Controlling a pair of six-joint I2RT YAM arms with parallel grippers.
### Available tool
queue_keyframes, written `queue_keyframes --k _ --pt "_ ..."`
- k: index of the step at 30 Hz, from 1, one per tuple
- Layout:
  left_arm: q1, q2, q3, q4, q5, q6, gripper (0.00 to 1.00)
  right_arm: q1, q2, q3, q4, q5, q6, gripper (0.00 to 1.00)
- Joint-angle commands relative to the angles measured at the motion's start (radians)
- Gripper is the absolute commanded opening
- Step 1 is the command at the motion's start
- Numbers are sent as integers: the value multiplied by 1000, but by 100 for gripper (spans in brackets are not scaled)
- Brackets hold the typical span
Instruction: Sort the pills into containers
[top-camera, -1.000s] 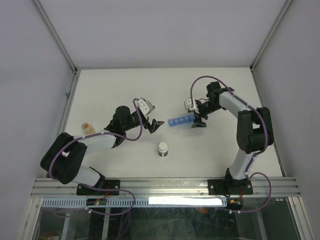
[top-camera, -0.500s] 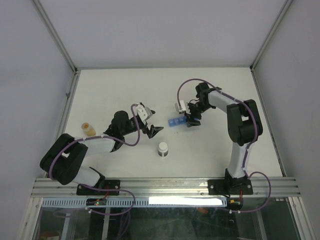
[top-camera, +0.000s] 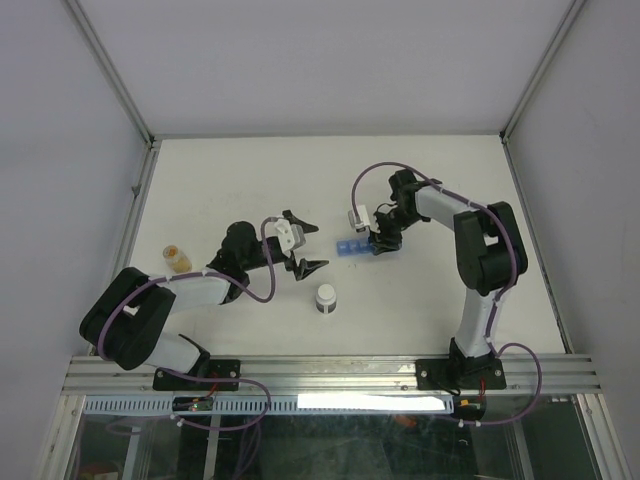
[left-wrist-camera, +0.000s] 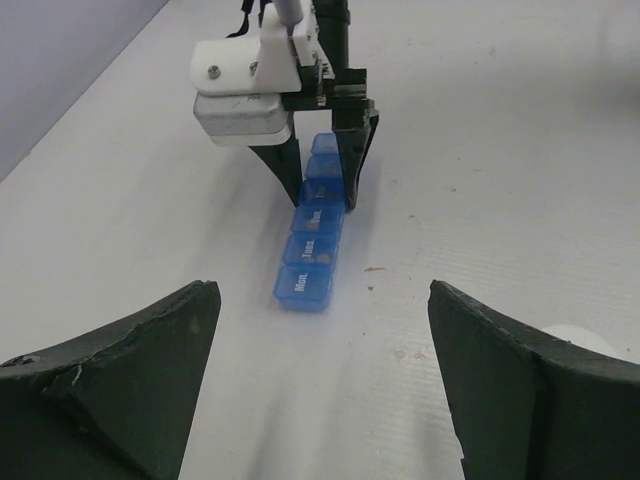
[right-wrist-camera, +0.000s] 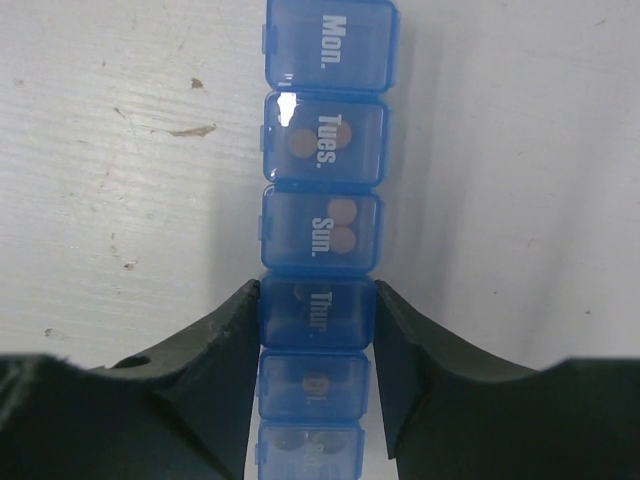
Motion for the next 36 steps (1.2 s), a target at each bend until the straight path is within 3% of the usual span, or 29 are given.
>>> queue_keyframes --k 1,6,12,30,36 --pt "2 23 53 10 160 134 87 26 -80 -48 33 14 44 43" --pt "3 98 130 -130 178 184 84 65 -132 -127 78 31 82 33" --pt "2 128 132 -149 157 188 84 95 -176 -179 126 15 159 28" --pt "-59 253 349 -546 -19 277 80 94 -136 -165 167 79 244 27" --pt "-68 284 358 -556 -49 303 80 94 -132 -161 156 63 239 27"
